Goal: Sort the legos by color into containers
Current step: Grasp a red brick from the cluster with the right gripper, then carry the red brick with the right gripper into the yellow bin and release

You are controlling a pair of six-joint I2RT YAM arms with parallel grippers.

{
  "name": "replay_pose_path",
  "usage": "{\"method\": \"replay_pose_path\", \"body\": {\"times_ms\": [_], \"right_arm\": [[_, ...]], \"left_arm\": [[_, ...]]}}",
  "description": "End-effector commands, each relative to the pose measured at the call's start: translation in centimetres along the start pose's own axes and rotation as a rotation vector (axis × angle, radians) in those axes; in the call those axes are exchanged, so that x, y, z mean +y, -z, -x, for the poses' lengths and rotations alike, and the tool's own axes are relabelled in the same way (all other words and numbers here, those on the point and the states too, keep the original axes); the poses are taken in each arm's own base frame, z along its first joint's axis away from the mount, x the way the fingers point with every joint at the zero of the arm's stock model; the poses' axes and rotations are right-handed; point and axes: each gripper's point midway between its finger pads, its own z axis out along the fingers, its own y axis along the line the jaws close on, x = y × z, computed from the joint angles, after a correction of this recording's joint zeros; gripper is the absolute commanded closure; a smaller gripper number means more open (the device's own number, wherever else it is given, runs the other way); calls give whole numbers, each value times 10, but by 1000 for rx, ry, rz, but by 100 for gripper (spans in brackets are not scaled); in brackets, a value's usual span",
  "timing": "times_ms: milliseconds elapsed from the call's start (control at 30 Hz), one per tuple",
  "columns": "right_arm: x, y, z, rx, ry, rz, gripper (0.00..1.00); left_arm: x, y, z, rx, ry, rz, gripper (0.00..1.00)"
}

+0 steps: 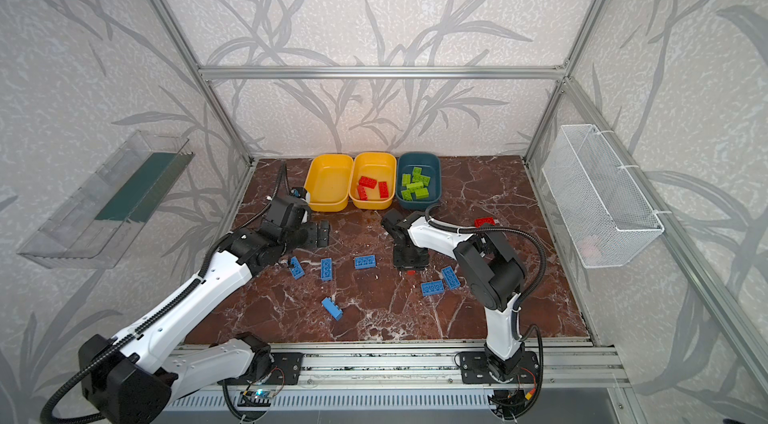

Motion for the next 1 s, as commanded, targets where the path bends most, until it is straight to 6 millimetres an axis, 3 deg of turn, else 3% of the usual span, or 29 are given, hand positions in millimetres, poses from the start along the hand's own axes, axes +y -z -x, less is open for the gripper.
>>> {"method": "replay_pose_path", "body": {"times_ms": [0, 200, 300, 500, 733, 967], "right_arm": [[-10, -3, -2, 26, -8, -66, 67], [-4, 8, 8, 8, 3, -66, 84], [2, 21, 18, -25, 1, -47, 85], [41, 57, 51, -107, 39, 85, 86], [86, 99, 120, -254, 130, 199, 86], [108, 105, 196, -317, 102, 323, 86]], "left_arm": [[-2, 4, 13, -28, -13, -14, 1], [1, 2, 12, -22, -11, -7, 1], [4, 4, 13, -24, -4, 3, 1], [11, 10, 14, -33, 12, 16, 1], [22, 12, 10, -41, 42, 57, 1], [32, 25, 8, -53, 103, 82, 1]]}}
